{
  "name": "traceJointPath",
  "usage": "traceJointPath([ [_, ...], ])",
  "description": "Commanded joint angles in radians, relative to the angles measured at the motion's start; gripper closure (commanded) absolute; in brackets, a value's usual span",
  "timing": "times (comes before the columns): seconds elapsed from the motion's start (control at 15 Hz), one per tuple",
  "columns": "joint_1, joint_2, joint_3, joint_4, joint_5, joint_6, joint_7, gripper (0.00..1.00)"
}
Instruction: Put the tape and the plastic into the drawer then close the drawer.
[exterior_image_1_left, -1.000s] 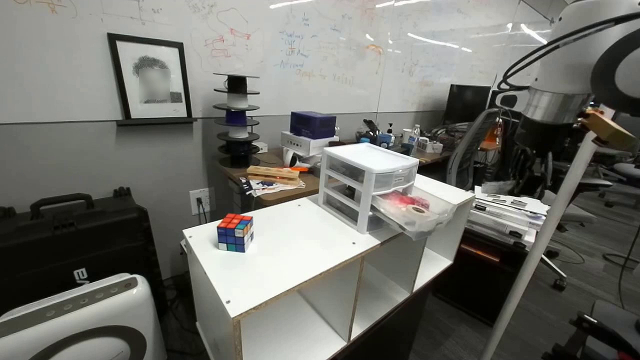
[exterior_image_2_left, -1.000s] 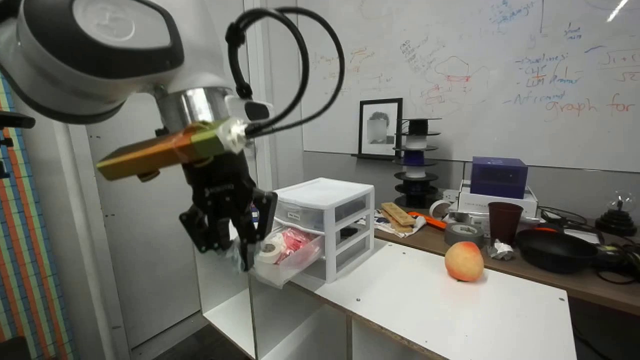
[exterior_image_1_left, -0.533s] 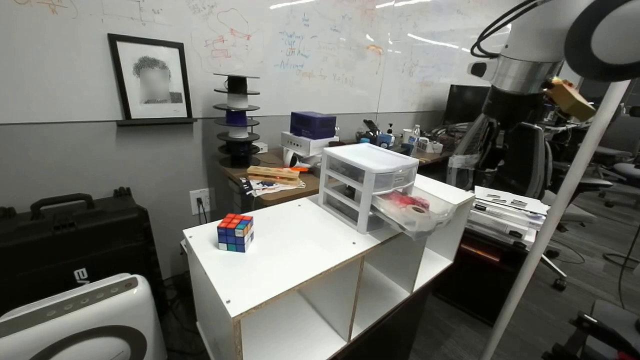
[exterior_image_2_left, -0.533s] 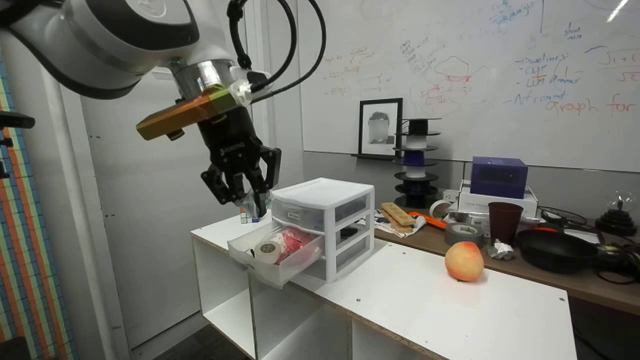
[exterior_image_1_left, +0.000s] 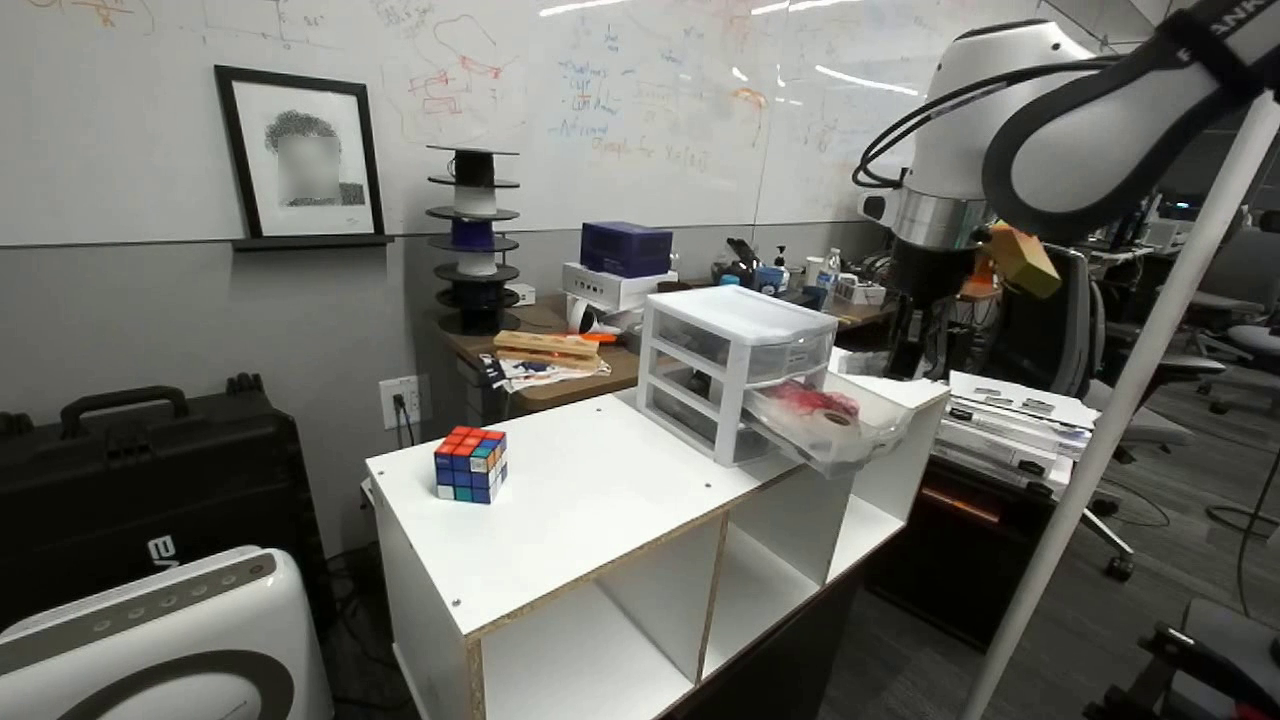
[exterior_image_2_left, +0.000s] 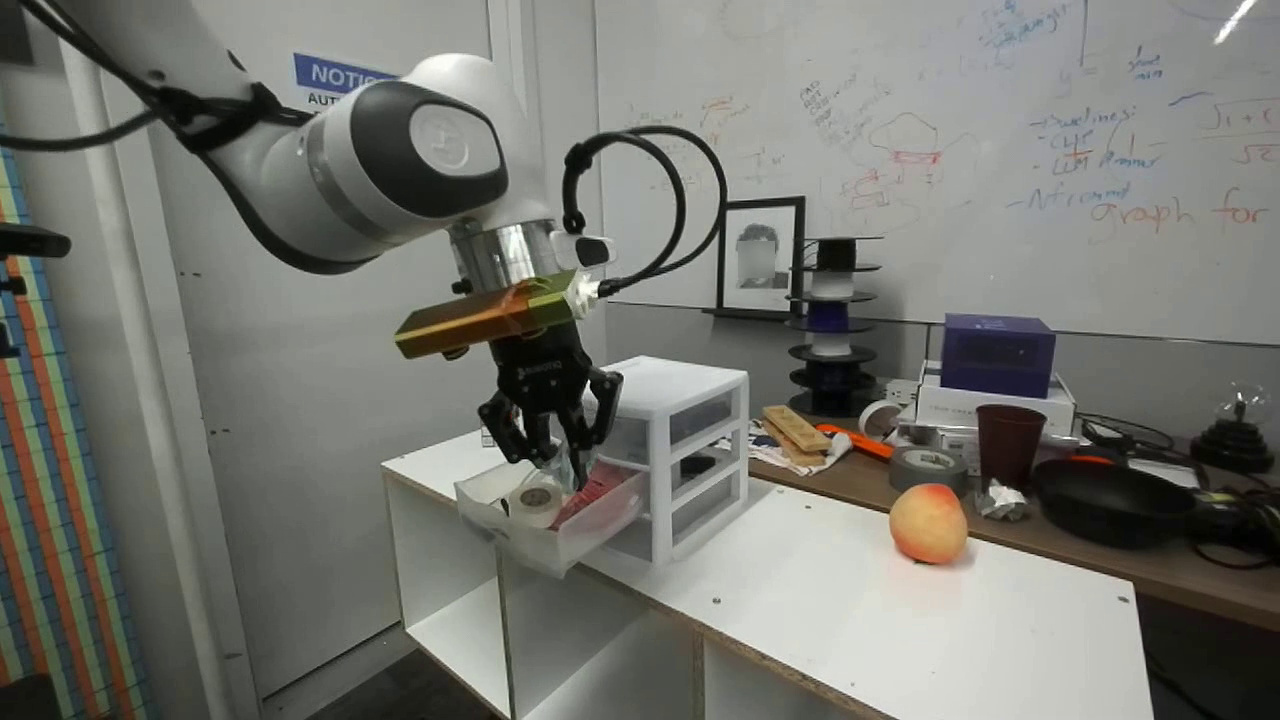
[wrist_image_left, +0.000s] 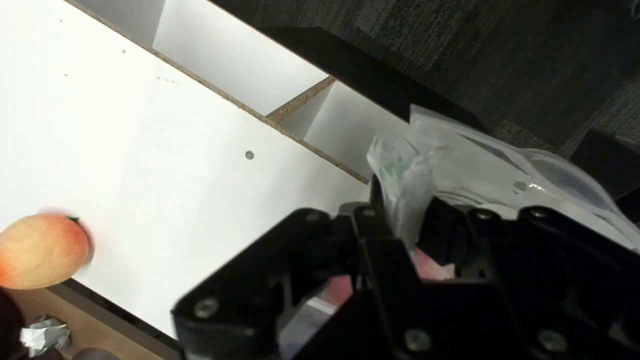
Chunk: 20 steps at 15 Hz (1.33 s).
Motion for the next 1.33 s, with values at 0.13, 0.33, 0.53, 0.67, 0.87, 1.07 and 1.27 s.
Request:
traceJointPath([
  [0.13,0.002,0.157,0.005,0.106,0.091,0.076,-0.032,0.93],
  [0.33,0.001,0.155,0.017,0.112,0.144,0.065,-0.065,0.93],
  [0.53,-0.003,0.155,0.031,0.108,0.213,0.043,-0.124,0.93],
  [0.67,0.0,0.143,0.038,0.106,0.25,0.007,-0.155,0.93],
  [0.87,0.003,0.143,0.041,0.114,0.276,-0.033,-0.163,0.93],
  [1.07,0.009,0.145,0.038,0.117,0.27,-0.068,-0.142,0.93],
  [1.27,0.025,0.134,0.02,0.115,0.192,-0.075,-0.05,0.93],
])
